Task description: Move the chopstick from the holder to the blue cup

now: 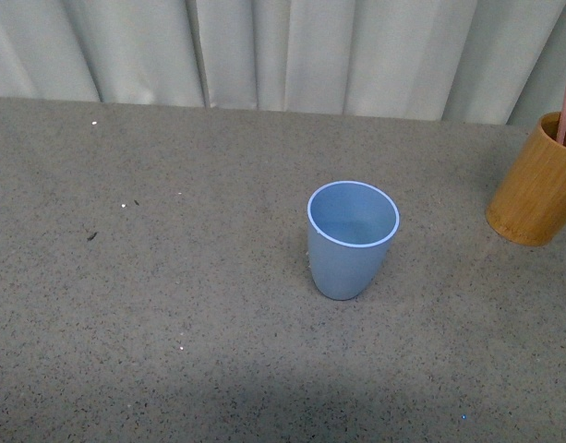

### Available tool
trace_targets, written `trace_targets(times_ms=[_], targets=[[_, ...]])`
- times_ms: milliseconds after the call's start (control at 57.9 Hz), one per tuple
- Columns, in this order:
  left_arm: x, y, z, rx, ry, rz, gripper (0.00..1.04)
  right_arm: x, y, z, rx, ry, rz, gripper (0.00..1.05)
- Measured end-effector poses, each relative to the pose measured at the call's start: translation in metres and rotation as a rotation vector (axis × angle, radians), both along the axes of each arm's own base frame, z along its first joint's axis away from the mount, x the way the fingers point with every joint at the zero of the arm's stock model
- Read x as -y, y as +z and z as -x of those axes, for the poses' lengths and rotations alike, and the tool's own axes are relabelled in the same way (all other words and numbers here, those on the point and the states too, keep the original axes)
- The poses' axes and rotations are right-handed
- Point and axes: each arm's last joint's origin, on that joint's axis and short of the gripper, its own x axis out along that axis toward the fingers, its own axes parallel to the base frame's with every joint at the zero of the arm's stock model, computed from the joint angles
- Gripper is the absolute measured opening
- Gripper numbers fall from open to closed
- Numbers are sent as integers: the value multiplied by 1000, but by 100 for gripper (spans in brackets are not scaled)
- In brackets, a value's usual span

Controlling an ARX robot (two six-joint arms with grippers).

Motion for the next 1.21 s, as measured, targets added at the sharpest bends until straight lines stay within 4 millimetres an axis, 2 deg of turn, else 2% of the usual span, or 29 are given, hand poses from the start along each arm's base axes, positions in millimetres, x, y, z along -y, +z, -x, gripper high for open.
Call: trace_targets(times_ms=[397,673,846,1208], targets=[[0,0,0,0,0,0,98,-20,1,-27,16,36,15,95],[0,0,0,0,0,0,98,-19,-19,-34,-13,51,21,95],[0,0,0,0,0,0,98,-23,-22,-36,7,68,14,95],[0,0,0,0,0,0,98,-27,-28,-34,24,95,-12,41]])
